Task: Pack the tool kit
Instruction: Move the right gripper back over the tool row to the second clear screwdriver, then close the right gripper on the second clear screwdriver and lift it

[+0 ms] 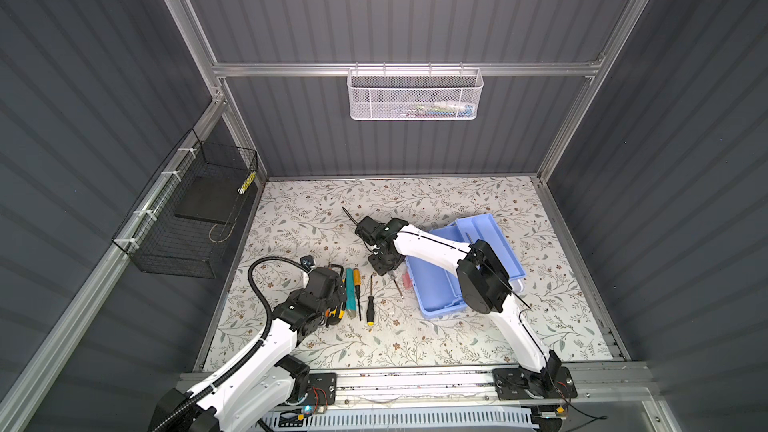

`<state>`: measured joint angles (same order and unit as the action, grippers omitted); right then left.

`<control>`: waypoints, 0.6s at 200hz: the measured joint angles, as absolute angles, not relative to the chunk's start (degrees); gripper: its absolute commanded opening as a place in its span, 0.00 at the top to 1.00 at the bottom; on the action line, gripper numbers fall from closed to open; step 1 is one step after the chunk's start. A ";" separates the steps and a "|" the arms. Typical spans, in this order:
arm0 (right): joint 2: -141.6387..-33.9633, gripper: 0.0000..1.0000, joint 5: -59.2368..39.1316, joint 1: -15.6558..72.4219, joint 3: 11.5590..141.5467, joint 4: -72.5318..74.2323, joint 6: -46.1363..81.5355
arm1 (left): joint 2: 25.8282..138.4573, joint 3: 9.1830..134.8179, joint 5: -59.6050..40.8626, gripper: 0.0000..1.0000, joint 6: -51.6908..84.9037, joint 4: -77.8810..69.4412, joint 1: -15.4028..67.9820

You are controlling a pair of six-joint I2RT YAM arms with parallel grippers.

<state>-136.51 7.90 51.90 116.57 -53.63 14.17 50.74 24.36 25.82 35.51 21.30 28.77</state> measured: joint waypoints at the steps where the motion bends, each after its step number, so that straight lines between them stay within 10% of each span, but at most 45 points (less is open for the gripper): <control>1: -136.53 0.53 7.90 51.88 116.60 -53.67 14.17 | 50.74 24.36 25.82 0.01 35.51 21.30 28.77; 120: -138.30 0.78 6.15 51.83 117.84 -54.04 16.82 | 50.37 24.36 25.85 0.01 35.51 21.30 28.77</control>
